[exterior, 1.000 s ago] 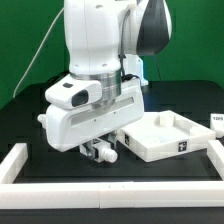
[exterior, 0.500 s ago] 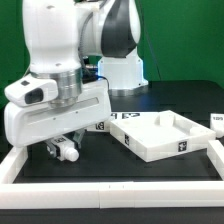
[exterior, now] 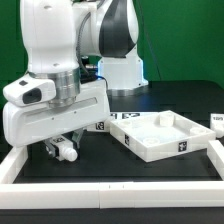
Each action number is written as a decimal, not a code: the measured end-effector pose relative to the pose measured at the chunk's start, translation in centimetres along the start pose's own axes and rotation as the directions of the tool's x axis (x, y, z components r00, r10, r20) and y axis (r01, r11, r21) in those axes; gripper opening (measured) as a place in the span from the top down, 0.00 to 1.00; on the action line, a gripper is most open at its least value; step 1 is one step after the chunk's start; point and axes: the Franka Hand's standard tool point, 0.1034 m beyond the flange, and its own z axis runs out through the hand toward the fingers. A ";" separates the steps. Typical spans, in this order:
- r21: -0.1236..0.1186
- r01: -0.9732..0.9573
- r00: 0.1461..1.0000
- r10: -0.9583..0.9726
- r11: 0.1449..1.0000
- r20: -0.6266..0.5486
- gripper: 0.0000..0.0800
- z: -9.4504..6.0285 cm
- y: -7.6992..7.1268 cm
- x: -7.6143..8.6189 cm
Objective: Assemble one leg
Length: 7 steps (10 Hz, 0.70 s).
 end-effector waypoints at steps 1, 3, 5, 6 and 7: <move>-0.011 0.011 1.000 -0.011 1.000 -0.012 0.34 -2.0 -1.0 0.6; -0.029 0.022 0.999 -0.023 0.999 -0.034 0.22 -4.3 -3.7 1.6; -0.021 -0.004 0.999 0.003 1.000 -0.043 0.20 -4.1 -8.4 3.0; -0.028 0.008 0.998 -0.009 1.000 -0.057 0.20 -3.1 -10.2 3.7; -0.028 0.013 0.998 -0.015 1.000 -0.061 0.19 -1.9 -11.4 4.3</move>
Offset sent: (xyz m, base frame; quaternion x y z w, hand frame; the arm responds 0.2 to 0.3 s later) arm -0.0281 0.0676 0.0297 -0.0131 0.0005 0.0189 0.9997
